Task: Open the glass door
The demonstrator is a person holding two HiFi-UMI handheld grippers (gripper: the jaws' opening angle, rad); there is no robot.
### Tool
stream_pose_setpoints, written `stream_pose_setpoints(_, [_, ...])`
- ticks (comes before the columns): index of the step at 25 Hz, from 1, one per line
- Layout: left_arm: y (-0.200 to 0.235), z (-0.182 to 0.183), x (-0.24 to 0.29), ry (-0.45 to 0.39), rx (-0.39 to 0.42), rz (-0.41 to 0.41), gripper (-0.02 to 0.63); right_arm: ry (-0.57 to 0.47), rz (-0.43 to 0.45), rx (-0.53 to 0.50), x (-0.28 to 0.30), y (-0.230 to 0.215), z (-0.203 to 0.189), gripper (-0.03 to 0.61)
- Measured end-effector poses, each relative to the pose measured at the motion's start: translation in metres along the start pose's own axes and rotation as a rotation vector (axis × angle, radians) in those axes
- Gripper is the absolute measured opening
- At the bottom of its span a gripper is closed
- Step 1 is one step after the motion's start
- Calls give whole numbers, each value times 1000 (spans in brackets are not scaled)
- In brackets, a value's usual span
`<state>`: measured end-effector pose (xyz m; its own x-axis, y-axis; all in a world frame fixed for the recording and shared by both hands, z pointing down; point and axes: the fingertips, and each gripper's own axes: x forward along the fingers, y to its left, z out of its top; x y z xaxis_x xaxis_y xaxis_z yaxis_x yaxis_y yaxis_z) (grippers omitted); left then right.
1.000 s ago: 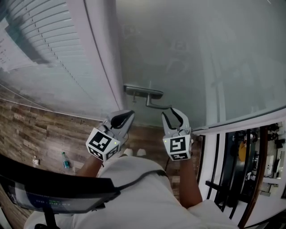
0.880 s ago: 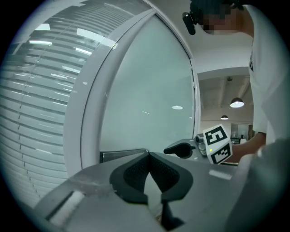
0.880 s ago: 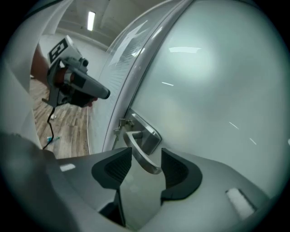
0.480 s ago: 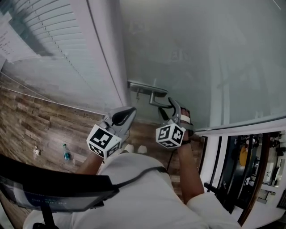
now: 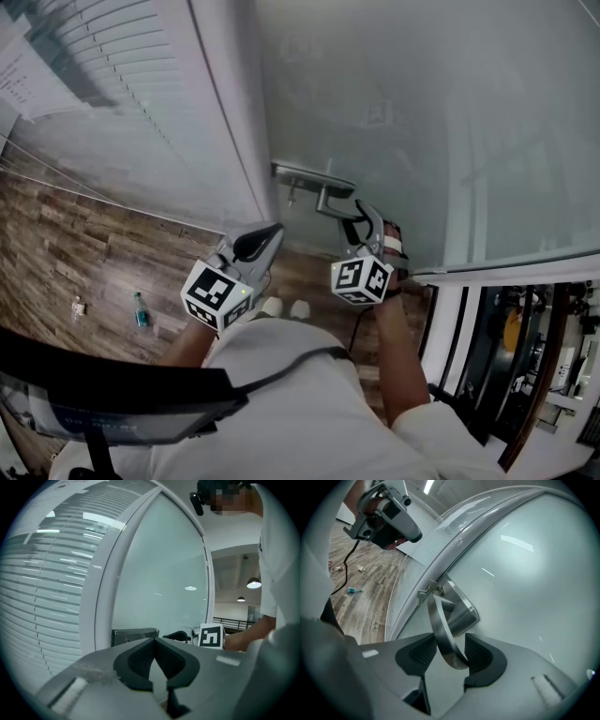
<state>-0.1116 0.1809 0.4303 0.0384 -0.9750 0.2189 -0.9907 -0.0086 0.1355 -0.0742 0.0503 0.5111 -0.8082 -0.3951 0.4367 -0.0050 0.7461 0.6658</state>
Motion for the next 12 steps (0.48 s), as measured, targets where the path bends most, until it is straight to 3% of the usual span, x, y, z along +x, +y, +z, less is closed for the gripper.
stream_pose_setpoints(7, [-8, -3, -1, 2, -1, 13, 0, -41, -5, 64, 1, 1, -1, 193])
stream_pose_setpoints(12, [-11, 1, -2, 3, -1, 23, 1, -104, 71, 288, 11, 10, -5, 190])
